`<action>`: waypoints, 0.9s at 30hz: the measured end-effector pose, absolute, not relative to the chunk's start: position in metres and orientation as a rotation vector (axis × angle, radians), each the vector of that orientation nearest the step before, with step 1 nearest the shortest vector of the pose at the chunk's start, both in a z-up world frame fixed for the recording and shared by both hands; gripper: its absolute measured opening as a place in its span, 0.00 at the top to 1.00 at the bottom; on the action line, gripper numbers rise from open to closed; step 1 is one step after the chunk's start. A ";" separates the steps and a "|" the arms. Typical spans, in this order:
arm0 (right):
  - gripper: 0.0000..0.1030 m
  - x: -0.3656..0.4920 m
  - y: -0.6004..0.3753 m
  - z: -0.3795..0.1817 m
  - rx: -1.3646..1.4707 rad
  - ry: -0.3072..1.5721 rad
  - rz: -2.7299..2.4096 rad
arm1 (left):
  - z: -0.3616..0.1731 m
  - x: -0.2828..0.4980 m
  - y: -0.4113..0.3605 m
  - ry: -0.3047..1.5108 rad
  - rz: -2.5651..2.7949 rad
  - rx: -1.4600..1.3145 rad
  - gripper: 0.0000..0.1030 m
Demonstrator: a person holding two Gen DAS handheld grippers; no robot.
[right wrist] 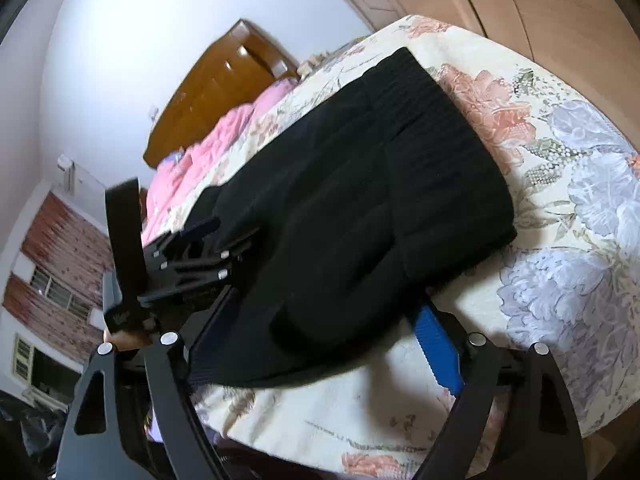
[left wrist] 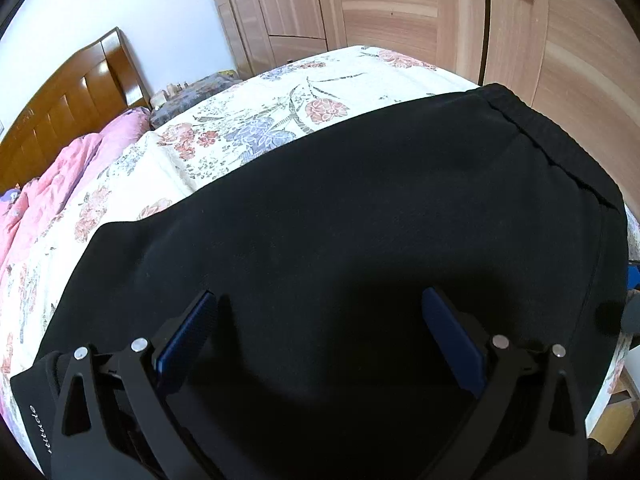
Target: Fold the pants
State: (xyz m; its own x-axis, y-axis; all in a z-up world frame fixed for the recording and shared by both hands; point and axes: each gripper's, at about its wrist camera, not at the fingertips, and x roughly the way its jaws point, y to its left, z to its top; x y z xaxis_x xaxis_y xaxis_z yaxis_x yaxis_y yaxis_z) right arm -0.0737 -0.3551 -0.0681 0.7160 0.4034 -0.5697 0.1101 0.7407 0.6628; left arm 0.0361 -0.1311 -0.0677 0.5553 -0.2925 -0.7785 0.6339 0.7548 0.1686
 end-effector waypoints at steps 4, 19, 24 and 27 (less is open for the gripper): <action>0.37 -0.076 -0.361 -0.072 0.792 0.698 0.143 | -0.067 0.037 -0.130 0.816 -0.572 0.462 0.01; 0.73 -0.098 -0.293 -0.027 0.200 0.571 -0.039 | 0.039 0.046 -0.247 0.960 -0.918 0.476 0.02; 0.73 -0.098 -0.279 -0.026 0.106 0.567 -0.063 | 0.030 0.025 -0.308 0.977 -0.908 0.671 0.02; 0.73 -0.098 -0.274 -0.026 0.071 0.562 -0.070 | 0.014 0.005 -0.323 0.999 -0.902 0.787 0.02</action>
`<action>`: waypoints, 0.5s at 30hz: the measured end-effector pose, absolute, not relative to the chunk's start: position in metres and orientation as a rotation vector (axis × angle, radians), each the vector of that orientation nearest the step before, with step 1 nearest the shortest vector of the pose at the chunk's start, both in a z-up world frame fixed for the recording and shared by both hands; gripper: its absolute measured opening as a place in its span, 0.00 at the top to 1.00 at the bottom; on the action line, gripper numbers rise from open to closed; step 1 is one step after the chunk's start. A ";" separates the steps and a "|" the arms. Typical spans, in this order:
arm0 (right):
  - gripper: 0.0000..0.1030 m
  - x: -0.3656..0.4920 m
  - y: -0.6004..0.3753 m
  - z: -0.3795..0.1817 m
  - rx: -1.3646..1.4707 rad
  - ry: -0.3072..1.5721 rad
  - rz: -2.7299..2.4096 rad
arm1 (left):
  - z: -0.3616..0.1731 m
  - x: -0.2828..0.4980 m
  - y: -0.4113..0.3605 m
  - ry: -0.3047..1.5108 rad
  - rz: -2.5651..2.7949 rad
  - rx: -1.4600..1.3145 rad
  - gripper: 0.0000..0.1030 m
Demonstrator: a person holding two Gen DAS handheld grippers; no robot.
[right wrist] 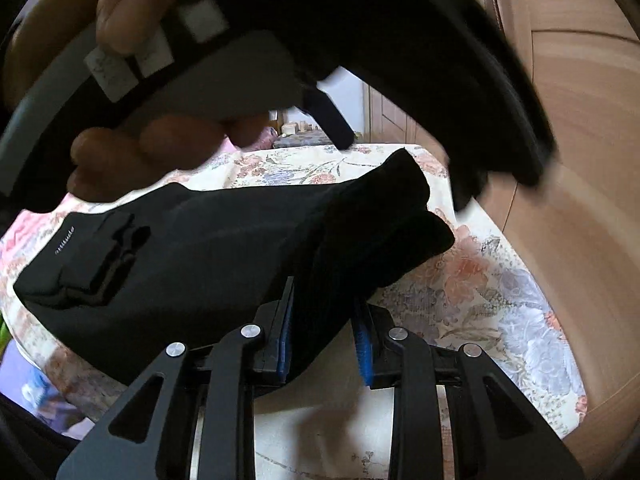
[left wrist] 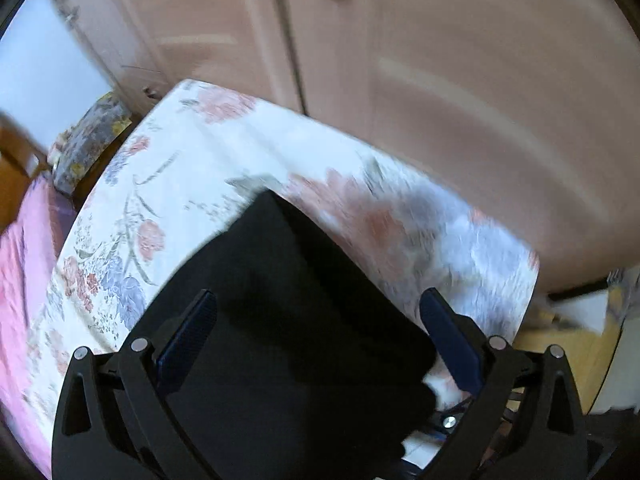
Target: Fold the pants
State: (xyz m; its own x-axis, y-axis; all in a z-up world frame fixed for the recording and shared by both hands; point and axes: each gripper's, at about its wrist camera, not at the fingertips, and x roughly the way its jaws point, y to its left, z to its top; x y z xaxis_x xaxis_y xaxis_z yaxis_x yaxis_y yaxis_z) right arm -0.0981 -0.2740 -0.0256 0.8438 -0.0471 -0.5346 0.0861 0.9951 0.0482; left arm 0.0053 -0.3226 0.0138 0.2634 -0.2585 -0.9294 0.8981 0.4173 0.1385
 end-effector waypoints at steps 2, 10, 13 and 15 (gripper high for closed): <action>0.73 -0.098 -0.271 -0.025 0.040 0.553 -0.075 | 0.005 -0.008 -0.327 0.984 -0.908 0.846 0.02; 0.73 -0.100 -0.262 -0.022 -0.027 0.541 -0.085 | -0.041 -0.001 -0.350 1.015 -0.791 1.082 0.02; 0.73 -0.101 -0.263 -0.022 -0.038 0.548 -0.089 | -0.050 -0.003 -0.346 1.020 -0.790 1.125 0.61; 0.69 -0.102 -0.261 -0.023 -0.035 0.557 -0.082 | -0.045 0.001 -0.340 1.003 -0.795 1.100 0.71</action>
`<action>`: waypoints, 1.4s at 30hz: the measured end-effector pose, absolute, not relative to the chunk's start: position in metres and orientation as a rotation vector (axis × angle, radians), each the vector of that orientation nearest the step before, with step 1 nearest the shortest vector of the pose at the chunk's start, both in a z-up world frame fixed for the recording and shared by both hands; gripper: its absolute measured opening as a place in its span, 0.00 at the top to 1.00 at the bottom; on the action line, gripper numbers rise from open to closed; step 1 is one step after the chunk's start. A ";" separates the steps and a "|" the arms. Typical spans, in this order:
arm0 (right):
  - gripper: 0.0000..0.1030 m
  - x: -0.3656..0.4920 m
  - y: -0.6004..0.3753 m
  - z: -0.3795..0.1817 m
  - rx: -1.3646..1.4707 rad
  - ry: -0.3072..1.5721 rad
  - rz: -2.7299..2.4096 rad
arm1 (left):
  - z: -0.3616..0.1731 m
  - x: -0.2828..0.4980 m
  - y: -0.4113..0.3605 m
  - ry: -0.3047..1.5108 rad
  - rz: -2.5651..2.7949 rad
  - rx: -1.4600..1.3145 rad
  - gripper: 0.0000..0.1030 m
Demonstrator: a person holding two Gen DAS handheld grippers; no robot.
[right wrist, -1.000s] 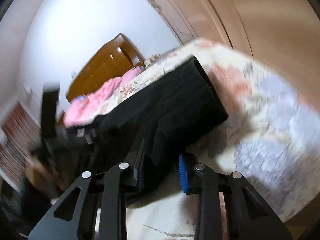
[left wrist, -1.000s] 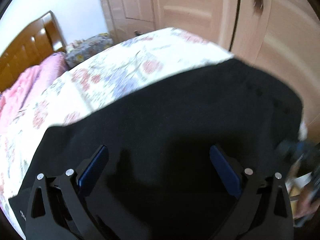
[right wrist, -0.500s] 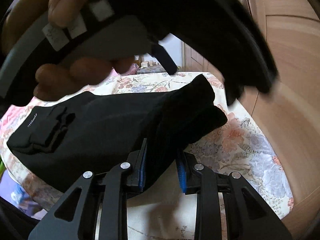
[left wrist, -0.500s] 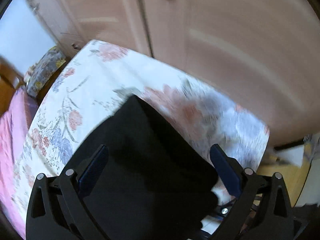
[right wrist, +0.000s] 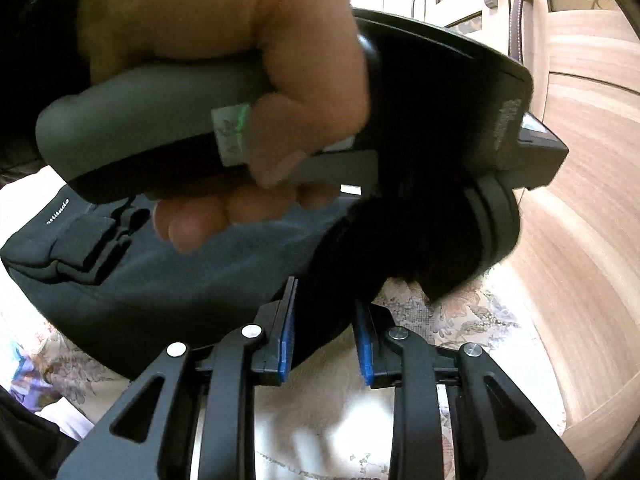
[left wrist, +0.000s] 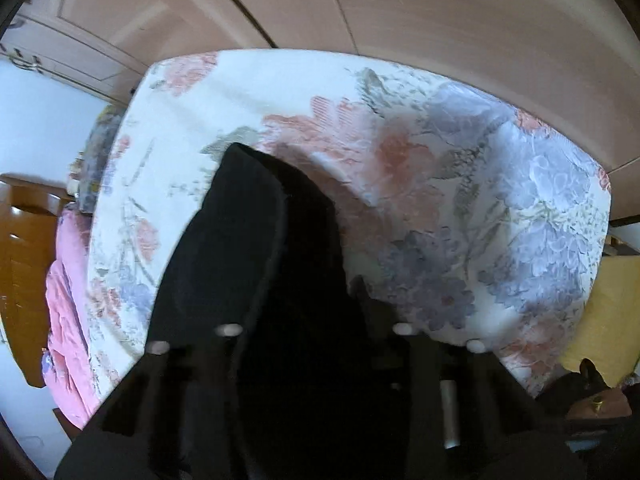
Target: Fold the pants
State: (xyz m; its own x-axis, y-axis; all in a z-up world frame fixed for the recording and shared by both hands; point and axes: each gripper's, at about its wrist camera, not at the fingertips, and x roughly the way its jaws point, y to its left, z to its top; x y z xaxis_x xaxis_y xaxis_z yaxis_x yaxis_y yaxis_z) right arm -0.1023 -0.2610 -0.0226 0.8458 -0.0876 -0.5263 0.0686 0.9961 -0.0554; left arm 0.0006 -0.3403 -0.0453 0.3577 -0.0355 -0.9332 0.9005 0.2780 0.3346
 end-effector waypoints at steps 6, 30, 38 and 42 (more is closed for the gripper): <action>0.04 -0.114 -0.268 -0.025 0.097 0.596 0.001 | 0.000 0.020 -0.305 1.021 -0.850 0.866 0.75; 0.05 -0.060 -0.080 -0.046 -0.291 0.663 0.074 | 0.099 0.018 0.180 0.754 -0.536 -0.204 0.79; 0.05 -0.059 -0.064 -0.050 -0.394 0.678 0.065 | -0.029 0.019 0.278 0.861 -0.421 -0.515 0.79; 0.05 -0.065 -0.057 -0.025 -0.414 0.607 0.035 | -0.005 0.013 0.279 0.798 -0.426 -0.484 0.79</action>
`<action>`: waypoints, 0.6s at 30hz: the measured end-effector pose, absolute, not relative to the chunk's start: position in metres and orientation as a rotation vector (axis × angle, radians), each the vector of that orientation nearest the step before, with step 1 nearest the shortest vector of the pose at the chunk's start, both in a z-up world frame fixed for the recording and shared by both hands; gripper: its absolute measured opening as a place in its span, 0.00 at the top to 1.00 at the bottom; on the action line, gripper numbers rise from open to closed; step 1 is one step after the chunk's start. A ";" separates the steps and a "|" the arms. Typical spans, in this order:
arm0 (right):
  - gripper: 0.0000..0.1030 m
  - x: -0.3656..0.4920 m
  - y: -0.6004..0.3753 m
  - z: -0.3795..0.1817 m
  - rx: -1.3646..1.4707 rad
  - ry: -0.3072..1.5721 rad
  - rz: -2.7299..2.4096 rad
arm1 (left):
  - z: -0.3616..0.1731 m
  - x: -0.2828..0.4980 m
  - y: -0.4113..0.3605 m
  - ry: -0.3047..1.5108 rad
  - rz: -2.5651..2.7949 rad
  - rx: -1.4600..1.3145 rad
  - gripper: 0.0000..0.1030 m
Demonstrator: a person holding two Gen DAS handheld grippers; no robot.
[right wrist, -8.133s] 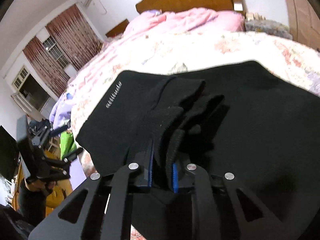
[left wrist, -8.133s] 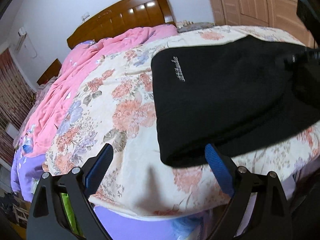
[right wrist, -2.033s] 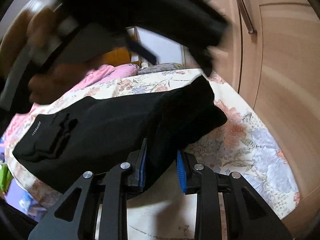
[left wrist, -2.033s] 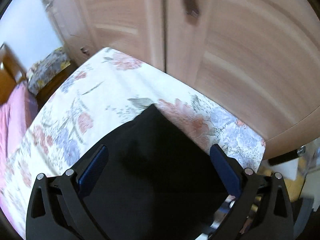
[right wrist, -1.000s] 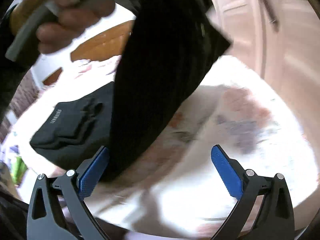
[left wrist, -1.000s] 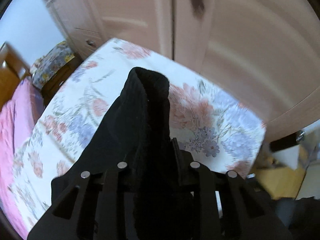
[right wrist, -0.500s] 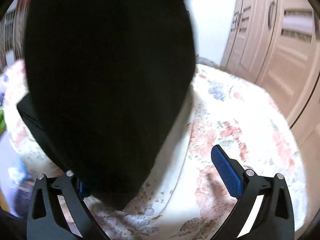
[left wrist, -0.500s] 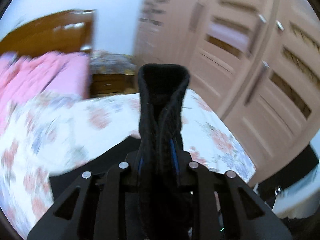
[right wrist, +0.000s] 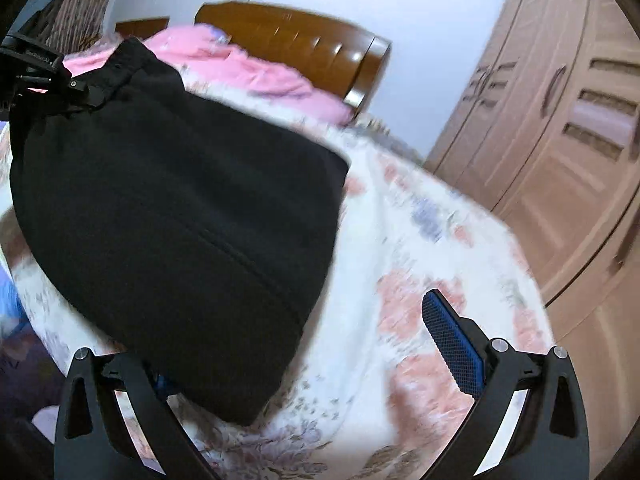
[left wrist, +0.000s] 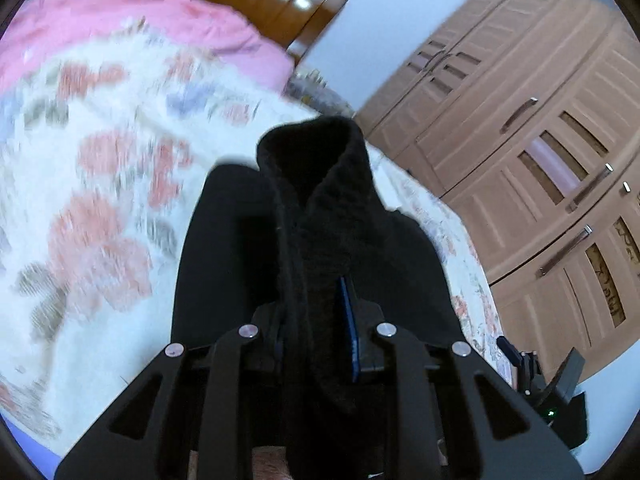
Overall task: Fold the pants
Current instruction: 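Lift the black sweatpants bundle with both grippers and carry it across the bed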
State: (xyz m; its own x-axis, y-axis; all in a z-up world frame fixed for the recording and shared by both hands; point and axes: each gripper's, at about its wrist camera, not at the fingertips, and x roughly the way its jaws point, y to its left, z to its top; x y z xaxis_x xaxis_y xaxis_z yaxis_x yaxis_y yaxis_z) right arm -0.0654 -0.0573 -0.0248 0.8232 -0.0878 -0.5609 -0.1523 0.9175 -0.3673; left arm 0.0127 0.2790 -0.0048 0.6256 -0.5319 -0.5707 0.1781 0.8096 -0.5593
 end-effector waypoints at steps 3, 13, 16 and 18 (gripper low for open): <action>0.05 -0.065 -0.050 -0.019 -0.434 0.594 0.040 | 0.019 0.008 0.286 0.750 -0.421 -0.468 0.80; 0.05 -0.048 -0.048 -0.051 -0.455 0.740 0.086 | -0.052 0.020 0.325 0.852 -0.348 -0.569 0.56; 0.05 -0.054 -0.051 -0.048 -0.418 0.760 0.147 | -0.022 0.004 0.320 0.801 -0.114 -0.341 0.22; 0.05 -0.062 -0.054 -0.043 -0.400 0.755 0.200 | -0.004 -0.005 0.317 0.762 -0.087 -0.277 0.14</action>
